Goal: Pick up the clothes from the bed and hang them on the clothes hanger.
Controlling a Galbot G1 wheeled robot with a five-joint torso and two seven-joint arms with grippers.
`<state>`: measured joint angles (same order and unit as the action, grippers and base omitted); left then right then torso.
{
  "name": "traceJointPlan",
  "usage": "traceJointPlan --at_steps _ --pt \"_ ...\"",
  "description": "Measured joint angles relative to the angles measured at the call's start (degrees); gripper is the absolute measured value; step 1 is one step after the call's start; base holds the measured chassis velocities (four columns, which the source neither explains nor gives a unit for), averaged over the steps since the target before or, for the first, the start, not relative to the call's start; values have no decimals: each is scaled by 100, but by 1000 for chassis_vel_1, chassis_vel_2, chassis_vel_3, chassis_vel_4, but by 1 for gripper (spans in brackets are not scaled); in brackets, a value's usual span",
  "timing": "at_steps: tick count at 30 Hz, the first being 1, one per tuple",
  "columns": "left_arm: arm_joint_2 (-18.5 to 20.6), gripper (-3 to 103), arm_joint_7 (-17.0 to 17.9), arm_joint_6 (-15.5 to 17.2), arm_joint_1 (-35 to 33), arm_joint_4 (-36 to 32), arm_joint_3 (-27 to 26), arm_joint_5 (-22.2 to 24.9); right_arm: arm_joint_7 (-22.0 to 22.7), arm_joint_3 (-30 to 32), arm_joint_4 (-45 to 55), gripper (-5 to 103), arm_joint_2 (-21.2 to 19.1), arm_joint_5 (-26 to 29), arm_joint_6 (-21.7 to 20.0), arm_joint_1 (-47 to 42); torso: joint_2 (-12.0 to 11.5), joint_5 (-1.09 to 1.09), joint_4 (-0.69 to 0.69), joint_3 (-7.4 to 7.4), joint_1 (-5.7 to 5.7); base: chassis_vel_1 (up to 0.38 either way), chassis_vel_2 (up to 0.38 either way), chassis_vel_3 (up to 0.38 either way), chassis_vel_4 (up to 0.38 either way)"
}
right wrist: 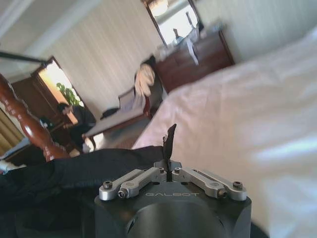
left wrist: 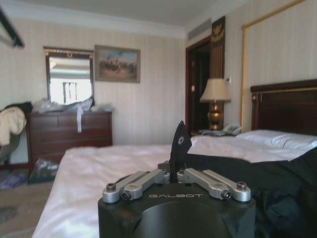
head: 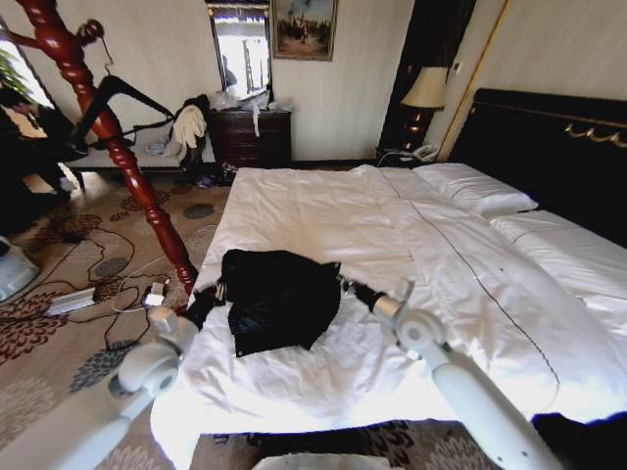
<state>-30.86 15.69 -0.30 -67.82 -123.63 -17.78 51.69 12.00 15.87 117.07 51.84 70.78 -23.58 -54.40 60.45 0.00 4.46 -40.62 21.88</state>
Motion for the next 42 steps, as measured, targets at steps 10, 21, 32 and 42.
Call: traceJointPlan --at_steps 10,21,32,42 --pt "863 0 462 805 2097 58 290 1104 394 -116 -112 0 -619 550 1 2020 0 -2 -1 0 0 0 0 0 0" --pt "1378 0 1103 1558 4445 791 601 2230 488 -1557 -2138 0 128 821 91 5281 0 -9 -3 -1 3 5 3 1 3" --pt "2701 0 1447 1646 4560 -939 -858 4061 897 126 -403 0 -1568 2356 101 4638 1 7 6 3 -4 0 0 0 0" --pt "2783 0 2021 1887 4492 -1462 -1253 4545 1135 1148 850 0 -2522 3280 250 3922 3 -1 -4 4 -5 0 0 0 0"
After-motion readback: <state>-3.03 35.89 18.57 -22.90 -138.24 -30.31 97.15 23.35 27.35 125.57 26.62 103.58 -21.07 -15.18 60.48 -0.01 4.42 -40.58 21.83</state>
